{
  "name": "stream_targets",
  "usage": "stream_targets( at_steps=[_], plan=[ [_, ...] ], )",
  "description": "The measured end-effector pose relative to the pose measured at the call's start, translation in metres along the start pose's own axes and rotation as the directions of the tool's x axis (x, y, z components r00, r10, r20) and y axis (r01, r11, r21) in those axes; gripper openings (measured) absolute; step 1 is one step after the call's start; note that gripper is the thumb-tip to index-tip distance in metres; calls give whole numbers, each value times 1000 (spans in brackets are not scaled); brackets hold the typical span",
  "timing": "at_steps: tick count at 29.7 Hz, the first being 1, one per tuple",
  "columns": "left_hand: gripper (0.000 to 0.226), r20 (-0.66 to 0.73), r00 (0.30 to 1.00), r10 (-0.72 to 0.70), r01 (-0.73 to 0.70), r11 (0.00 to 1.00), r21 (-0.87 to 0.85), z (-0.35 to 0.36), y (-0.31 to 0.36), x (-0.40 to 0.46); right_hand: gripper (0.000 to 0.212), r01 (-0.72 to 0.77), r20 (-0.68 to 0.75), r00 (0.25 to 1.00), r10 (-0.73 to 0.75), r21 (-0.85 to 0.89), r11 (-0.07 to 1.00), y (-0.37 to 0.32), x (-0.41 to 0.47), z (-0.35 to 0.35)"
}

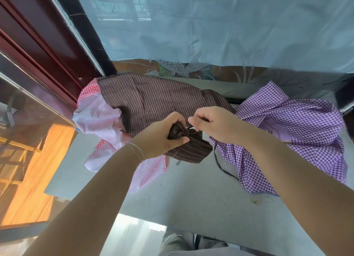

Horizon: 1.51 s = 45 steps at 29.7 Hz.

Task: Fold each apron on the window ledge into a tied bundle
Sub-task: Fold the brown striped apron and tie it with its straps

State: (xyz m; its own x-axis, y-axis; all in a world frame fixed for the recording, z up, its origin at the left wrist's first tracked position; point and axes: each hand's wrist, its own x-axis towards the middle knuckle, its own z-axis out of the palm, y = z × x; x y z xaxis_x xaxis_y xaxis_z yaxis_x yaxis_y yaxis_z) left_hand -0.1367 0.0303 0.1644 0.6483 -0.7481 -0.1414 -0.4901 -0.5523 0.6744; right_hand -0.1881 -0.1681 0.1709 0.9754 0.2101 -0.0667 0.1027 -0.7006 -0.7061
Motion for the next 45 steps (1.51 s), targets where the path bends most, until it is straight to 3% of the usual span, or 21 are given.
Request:
stream_targets(
  at_steps=[6, 8, 11, 13, 15, 17, 20, 22, 25, 27, 29, 32, 35, 37, 40, 43, 45],
  plan=[
    [41, 108, 994, -10, 7, 1000, 28, -1, -8, -4, 35, 44, -120, 992, -24, 160, 986, 7, -4, -4],
    [33, 142, 990, -5, 7, 1000, -14, -2, -3, -5, 36, 75, -93, 994, -54, 233, 970, 4, -6, -6],
    [33, 86, 995, 60, -60, 998, 2, -3, 7, -9, 40, 97, -23, 995, -96, 397, 913, -2, -12, -10],
    [28, 29, 991, 127, -127, 992, -13, -4, 14, -14, 50, 34, -6, 999, -37, 566, 824, 2, -10, -5],
    [22, 19, 981, 195, -190, 970, -151, -5, 23, -20, 58, -85, 92, 995, 32, 657, 749, 6, -5, 7],
    [20, 41, 965, 258, -237, 929, -284, -12, 32, -23, 55, -203, 264, 964, 16, 700, 684, 12, -4, 23],
    [25, 50, 969, 243, -206, 899, -387, -22, 31, -19, 47, -245, 291, 957, 14, 779, 577, 18, -10, 28],
    [23, 18, 982, 190, -149, 820, -553, -21, 28, -18, 37, -211, 212, 976, 51, 861, 462, 18, -13, 25],
    [16, -27, 999, 22, -35, 508, -861, -12, 28, -16, 21, -223, 147, 957, 250, 925, 309, 10, -19, 30],
    [11, -73, 990, -122, -22, 380, -925, -8, 29, -11, 24, -235, 131, 948, 291, 903, 359, 13, -26, 41],
    [10, -144, 950, -276, -24, 396, -918, -6, 26, -2, 29, -224, 121, 968, 221, 811, 540, 20, -33, 54],
    [12, -250, 876, -412, 68, 620, -782, -2, 14, 7, 29, -212, 90, 976, 200, 624, 752, 21, -40, 56],
    [5, -339, 841, -423, 183, 810, -557, 7, 2, 9, 26, -110, 28, 994, 108, 399, 910, 21, -45, 49],
    [5, -383, 847, -369, 232, 904, -359, 12, -2, 9, 25, -72, 30, 997, 66, 249, 966, 23, -48, 43],
    [14, -396, 859, -324, 287, 946, -152, 18, -4, 9, 25, 32, -46, 999, -28, 106, 994, 17, -51, 39],
    [13, -235, 922, -309, 301, 951, -69, 32, 4, 7, 24, 137, -164, 977, -137, -12, 991, 12, -48, 40],
    [9, -118, 956, -269, 265, 963, -46, 41, 12, 3, 36, 157, -242, 953, -184, -124, 980, 15, -45, 43]
  ],
)
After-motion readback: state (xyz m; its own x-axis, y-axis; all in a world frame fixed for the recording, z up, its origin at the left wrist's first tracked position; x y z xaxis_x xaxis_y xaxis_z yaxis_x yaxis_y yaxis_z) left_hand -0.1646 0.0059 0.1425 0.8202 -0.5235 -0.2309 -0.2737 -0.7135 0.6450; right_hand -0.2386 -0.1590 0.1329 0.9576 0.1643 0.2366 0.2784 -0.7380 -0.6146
